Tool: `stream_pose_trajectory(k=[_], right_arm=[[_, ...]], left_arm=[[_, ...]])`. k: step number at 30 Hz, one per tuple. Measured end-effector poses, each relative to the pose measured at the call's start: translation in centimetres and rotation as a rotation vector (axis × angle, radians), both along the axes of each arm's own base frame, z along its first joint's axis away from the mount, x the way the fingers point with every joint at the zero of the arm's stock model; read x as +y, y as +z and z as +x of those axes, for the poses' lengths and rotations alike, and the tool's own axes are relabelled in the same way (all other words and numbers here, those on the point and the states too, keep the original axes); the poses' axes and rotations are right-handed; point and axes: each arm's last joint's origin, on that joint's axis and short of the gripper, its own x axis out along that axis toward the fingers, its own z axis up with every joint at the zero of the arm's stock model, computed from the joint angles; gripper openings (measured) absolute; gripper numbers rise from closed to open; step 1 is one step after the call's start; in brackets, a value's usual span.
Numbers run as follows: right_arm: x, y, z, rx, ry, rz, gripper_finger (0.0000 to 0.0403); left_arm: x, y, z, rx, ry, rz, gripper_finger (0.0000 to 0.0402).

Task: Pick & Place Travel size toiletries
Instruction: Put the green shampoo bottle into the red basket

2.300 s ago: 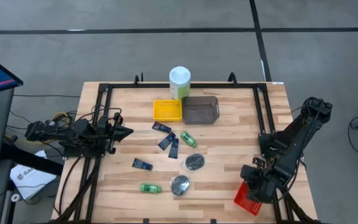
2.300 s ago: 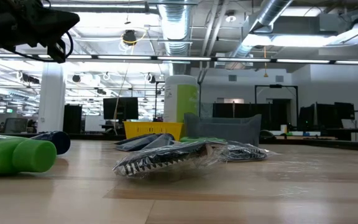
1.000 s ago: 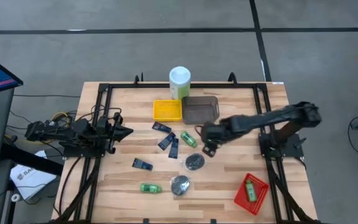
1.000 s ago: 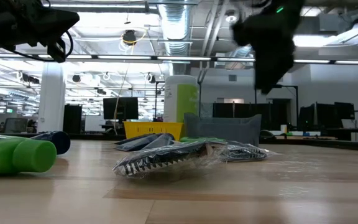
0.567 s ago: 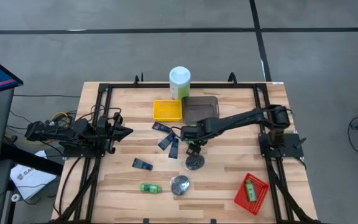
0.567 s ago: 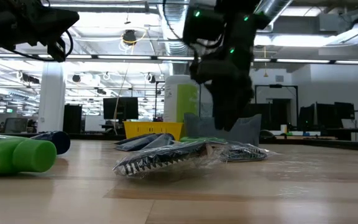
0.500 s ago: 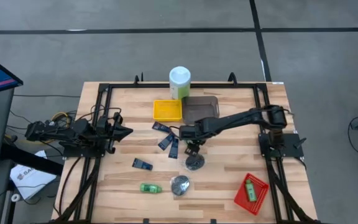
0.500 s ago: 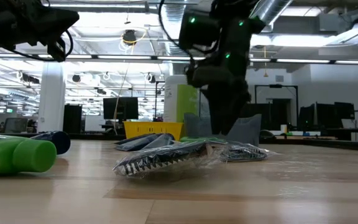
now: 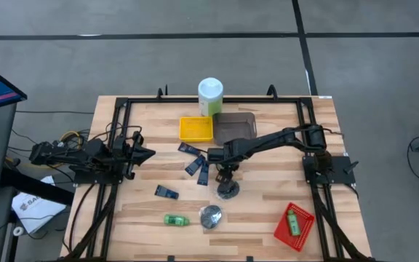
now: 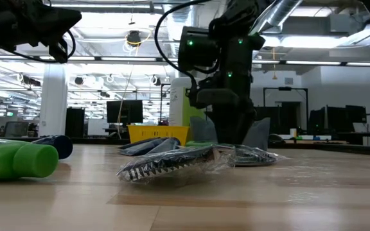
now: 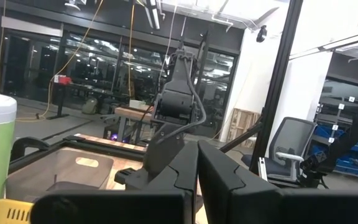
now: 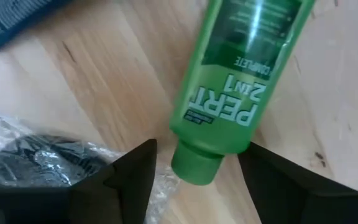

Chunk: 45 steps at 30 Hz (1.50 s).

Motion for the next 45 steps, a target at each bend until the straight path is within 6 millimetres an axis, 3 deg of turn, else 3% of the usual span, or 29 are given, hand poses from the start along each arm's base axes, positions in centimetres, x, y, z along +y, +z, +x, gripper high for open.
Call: stream_pose_trajectory(k=[10, 15, 21, 27, 33, 37, 45], right_arm=[[-0.4, 0.1, -0.1, 0.005, -0.022, -0.003, 0.0081], [-0.5, 1.2, -0.4, -0.022, -0.005, -0.006, 0.0081], [0.0, 5.5, -1.8, -0.080, 0.007, -0.018, 0.0081], [3.6, 11.1, -6.1, -0.076, 0.117, -0.015, 0.0081], [8.1, 14.2, -12.0, 0.003, 0.177, -0.010, 0.0088], [11.2, 14.2, -15.5, 0.035, 0.228, -0.008, 0.0088], [16.3, 12.3, -20.8, 0.167, 0.252, 0.075, 0.0087]], left_arm=[[0.0, 0.0, 0.0, 0.000, 0.000, 0.000, 0.0008], [0.0, 0.0, 0.0, -0.001, 0.000, 0.000, 0.0008], [0.0, 0.0, 0.0, -0.001, 0.000, 0.000, 0.0008], [0.0, 0.0, 0.0, -0.004, 0.000, 0.000, 0.0008], [0.0, 0.1, 0.0, -0.007, 0.000, -0.001, 0.0008], [0.0, 0.1, 0.0, -0.007, 0.000, -0.001, 0.0008], [0.0, 0.1, 0.0, -0.010, 0.000, -0.001, 0.0008]])
